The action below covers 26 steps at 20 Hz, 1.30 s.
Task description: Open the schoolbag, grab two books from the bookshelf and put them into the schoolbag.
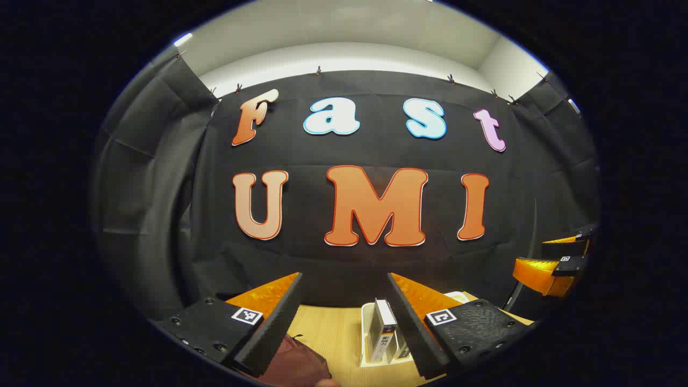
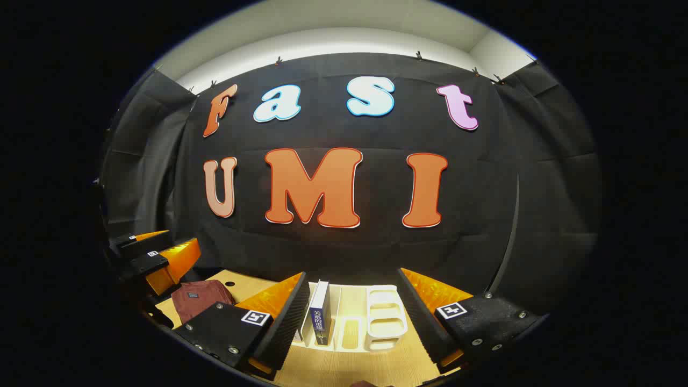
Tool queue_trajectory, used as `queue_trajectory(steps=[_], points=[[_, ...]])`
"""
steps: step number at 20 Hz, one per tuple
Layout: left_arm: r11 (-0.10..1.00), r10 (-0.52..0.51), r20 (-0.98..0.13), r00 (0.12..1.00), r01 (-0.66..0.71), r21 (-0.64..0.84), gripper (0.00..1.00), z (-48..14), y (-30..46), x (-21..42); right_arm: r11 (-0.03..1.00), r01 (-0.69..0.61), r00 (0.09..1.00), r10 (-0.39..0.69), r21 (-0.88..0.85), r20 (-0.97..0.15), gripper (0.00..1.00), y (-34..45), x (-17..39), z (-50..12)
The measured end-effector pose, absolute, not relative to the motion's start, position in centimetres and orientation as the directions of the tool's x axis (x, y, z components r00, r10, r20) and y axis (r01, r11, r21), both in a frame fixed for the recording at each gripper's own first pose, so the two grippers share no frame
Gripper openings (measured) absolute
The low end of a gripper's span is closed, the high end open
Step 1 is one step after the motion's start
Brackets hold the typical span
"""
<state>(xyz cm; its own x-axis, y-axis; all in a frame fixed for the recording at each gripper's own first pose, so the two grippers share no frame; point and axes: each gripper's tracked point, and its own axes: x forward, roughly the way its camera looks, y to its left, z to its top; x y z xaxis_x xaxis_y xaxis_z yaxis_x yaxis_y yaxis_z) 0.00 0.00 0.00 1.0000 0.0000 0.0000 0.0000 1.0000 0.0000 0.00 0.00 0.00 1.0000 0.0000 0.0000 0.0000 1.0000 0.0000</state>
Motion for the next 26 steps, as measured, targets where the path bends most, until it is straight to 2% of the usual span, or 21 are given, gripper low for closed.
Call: queue_trajectory(steps=[9, 26], points=[[0.999, 0.011, -0.011, 1.0, -0.011, 0.033, 0.94, -0.5, 0.4, -1.2, 0.999, -0.037, 0.999, 0.037, 0.014, -0.011, 0.96, 1.5, -0.7, -0.9], [0.999, 0.005, -0.025, 1.0, -0.004, 0.046, 0.94, -1.5, -0.7, -2.2, 0.999, -0.023, 0.999, 0.024, 0.029, -0.022, 0.96, 0.7, -1.8, -1.7]])
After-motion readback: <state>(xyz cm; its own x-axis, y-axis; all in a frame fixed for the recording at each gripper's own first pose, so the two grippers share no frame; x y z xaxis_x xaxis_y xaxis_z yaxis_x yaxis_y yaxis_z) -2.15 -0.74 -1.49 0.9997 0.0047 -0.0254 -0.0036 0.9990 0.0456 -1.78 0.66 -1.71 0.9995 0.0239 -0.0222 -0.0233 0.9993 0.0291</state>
